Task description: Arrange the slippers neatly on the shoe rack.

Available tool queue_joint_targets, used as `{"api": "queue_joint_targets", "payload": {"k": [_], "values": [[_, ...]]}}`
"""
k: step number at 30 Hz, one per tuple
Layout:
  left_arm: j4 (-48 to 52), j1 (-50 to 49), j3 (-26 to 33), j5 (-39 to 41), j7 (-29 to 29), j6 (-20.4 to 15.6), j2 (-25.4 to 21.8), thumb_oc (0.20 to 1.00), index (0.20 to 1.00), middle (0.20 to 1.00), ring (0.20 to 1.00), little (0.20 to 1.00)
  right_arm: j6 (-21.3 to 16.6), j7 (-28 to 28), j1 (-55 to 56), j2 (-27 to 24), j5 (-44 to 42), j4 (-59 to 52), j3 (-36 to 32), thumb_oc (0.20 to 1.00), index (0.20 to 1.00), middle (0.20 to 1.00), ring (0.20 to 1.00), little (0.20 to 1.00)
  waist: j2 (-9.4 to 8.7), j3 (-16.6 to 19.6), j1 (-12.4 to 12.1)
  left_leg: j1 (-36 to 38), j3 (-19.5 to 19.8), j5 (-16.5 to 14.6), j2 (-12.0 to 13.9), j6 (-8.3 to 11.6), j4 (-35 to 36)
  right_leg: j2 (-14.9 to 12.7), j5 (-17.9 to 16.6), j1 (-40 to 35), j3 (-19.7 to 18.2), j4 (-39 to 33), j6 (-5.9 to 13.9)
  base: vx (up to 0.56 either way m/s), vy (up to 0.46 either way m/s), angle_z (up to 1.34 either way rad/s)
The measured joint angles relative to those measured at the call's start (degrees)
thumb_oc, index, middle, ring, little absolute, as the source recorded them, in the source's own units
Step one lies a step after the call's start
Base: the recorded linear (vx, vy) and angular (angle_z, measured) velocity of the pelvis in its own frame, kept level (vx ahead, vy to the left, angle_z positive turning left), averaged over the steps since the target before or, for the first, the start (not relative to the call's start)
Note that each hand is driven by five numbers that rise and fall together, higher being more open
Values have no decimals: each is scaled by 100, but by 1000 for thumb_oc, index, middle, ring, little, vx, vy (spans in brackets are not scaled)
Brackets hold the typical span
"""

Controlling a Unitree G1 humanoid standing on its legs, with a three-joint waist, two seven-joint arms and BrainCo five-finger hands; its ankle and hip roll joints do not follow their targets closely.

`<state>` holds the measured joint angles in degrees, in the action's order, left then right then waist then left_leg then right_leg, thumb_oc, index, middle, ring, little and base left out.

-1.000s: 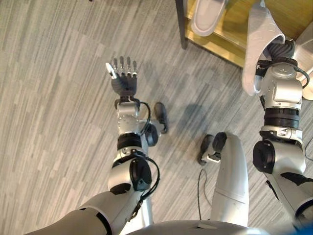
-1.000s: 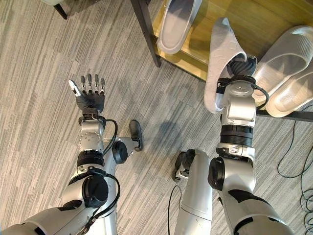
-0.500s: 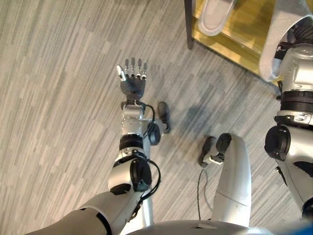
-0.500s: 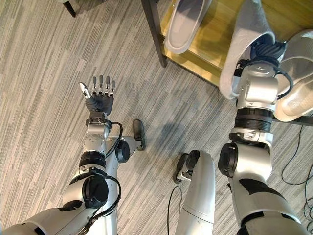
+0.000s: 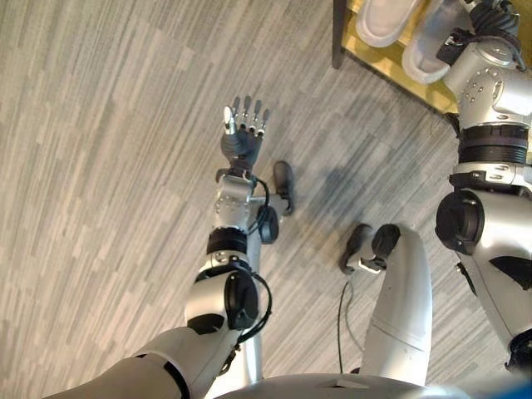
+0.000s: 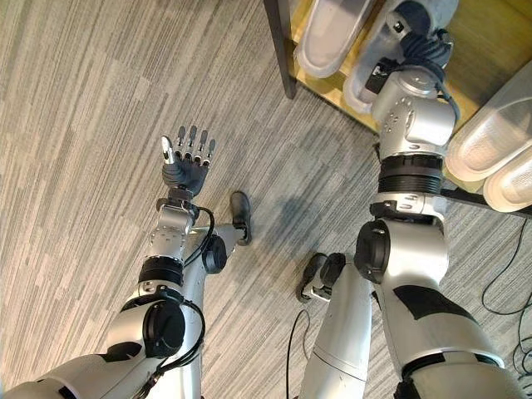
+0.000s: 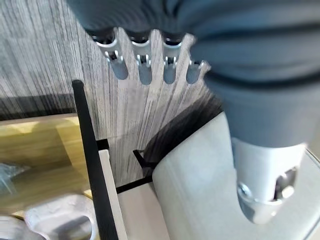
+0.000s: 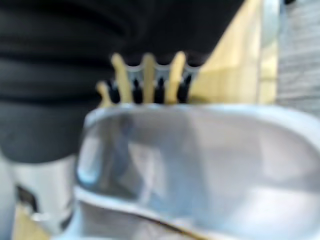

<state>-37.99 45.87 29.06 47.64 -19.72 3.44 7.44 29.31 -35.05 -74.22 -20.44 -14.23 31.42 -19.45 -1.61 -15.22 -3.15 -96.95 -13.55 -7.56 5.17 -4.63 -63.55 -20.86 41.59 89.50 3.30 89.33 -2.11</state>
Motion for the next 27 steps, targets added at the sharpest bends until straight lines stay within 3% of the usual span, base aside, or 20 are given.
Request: {"api": "queue_joint_targets", "payload": {"k": [4, 14, 20, 27], "values": [[290, -231, -382, -321, 16, -77, -4, 1000, 1000, 1000, 1000, 1000, -240, -138, 293, 182, -132, -393, -348, 1000, 1000, 1000, 1000, 1000, 0, 0, -27, 1, 45, 46, -14, -4, 122, 1, -19, -79, 119, -158, 8, -74, -21, 3], [523, -771, -918, -927, 93, -177, 19, 1000, 1000, 1000, 1000, 1000, -784, -233, 536, 370, -363, -421, -373, 1000, 1000, 1000, 1000, 1000, -13, -39, -53, 16, 150, 68, -13, -2, 148, 43, -19, -213, 250, -244, 7, -7, -2, 0], [528, -838, -940, -994, 253, -191, 28, 1000, 1000, 1000, 1000, 1000, -866, -417, 145, 129, -394, 180, 196, 1000, 1000, 1000, 1000, 1000, -74, -101, -76, 40, 143, 134, -44, 6, 252, 32, -36, -210, 255, -278, 0, 33, -4, 2], [705, -995, -1027, -1038, 253, -256, 40, 1000, 1000, 1000, 1000, 1000, -849, -409, -27, -118, -454, 451, 285, 1000, 1000, 1000, 1000, 1000, -76, -107, -94, 37, 135, 134, -96, 2, 259, -25, -36, -208, 251, -265, 2, 36, 5, 3]]}}
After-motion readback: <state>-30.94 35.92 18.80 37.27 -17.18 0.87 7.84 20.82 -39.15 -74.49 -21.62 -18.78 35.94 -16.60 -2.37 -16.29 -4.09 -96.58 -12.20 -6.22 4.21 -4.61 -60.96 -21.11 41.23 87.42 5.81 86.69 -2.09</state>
